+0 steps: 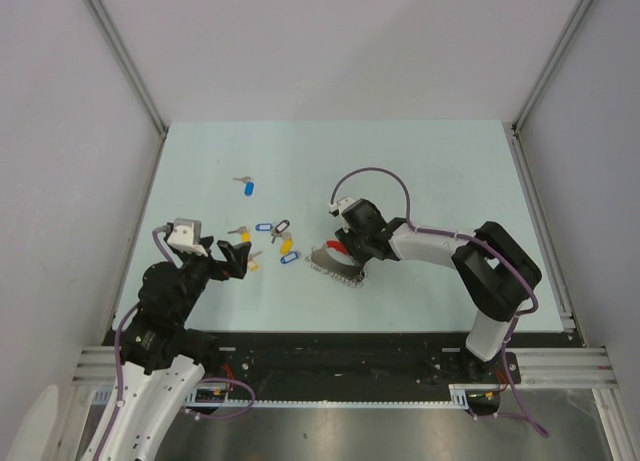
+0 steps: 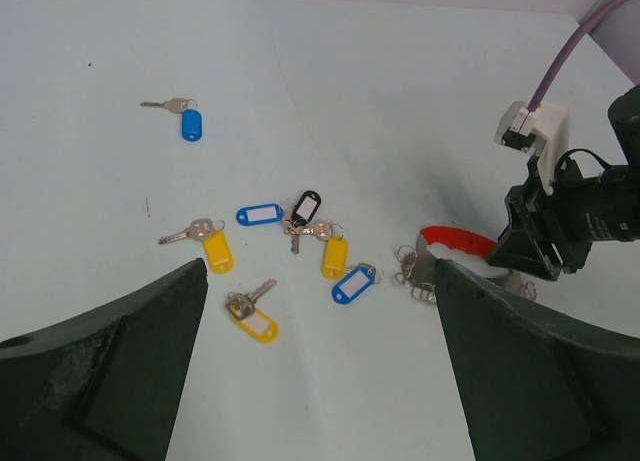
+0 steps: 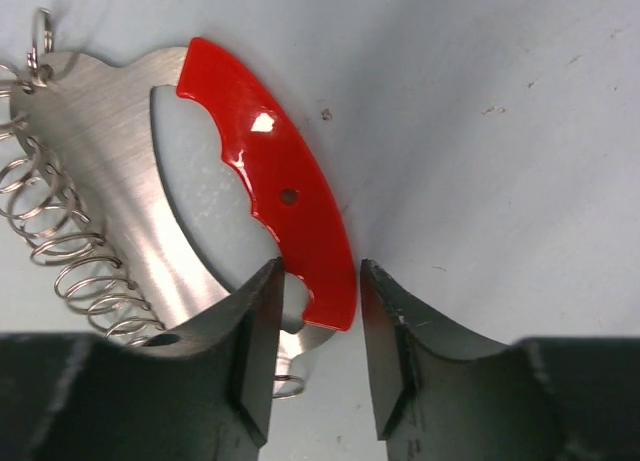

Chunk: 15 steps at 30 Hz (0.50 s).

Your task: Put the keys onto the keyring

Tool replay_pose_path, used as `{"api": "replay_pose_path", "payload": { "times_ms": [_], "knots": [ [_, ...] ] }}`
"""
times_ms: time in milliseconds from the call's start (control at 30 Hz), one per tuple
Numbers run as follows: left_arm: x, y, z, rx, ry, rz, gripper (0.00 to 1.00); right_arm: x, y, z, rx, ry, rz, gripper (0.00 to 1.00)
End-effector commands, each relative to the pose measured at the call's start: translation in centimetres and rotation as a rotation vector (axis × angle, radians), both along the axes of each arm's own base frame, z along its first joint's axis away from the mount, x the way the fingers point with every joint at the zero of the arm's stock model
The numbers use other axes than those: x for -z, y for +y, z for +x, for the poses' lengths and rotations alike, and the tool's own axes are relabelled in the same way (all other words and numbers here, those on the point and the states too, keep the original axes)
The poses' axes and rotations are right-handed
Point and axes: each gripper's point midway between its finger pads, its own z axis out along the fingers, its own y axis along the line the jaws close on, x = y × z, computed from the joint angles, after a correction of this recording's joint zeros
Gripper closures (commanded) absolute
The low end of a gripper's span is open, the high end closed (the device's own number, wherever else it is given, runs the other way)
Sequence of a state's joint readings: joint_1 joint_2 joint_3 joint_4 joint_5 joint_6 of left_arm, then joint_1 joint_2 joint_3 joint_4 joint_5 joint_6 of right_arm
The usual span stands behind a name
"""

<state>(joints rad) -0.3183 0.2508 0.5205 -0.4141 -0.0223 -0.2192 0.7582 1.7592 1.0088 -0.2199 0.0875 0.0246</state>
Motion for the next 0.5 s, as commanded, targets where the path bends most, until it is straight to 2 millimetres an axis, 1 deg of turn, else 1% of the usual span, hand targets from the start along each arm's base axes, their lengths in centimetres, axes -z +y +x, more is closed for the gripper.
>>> {"api": "replay_pose_path", "payload": {
  "times_ms": [0, 33, 100, 267, 300, 400, 433, 467],
  "knots": [
    [-2.0, -0.2, -0.2, 0.015, -0.041, -0.014, 0.0, -0.2, -1.0, 0.9, 0.047, -0.007, -0.041, 0.61],
    [-1.9, -0.2, -0.2, 0.015, -0.039, -0.013, 0.0, 0.0, -1.4, 1.0, 0.062, -0.003, -0.053, 0.62],
    [-2.0, -0.2, -0.2, 0.015, -0.041, -0.014, 0.0, 0.2, -2.3, 1.0, 0.108, 0.015, -0.059, 0.7],
    [-1.5, -0.1, 0.1, 0.0, -0.024, -0.008, 0.0, 0.4, -5.8, 2.1, 0.293, 0.035, -0.08, 0.77],
    [-1.3, 0.0, 0.2, -0.007, -0.015, -0.009, 0.0, 0.4, -6.8, 2.5, 0.337, 0.039, -0.078, 0.78],
    [-0.7, 0.4, 0.8, -0.043, 0.024, -0.001, 0.0, 0.4, -7.9, 3.0, 0.418, 0.042, -0.059, 0.77],
    [0.0, 0.6, 1.1, -0.058, 0.06, 0.009, 0.0, 0.4, -8.1, 3.1, 0.436, 0.043, -0.051, 0.76],
    [0.1, 0.7, 1.3, -0.069, 0.07, 0.012, 0.0, 0.4, -8.0, 3.3, 0.457, 0.047, -0.034, 0.75]
  ]
}}
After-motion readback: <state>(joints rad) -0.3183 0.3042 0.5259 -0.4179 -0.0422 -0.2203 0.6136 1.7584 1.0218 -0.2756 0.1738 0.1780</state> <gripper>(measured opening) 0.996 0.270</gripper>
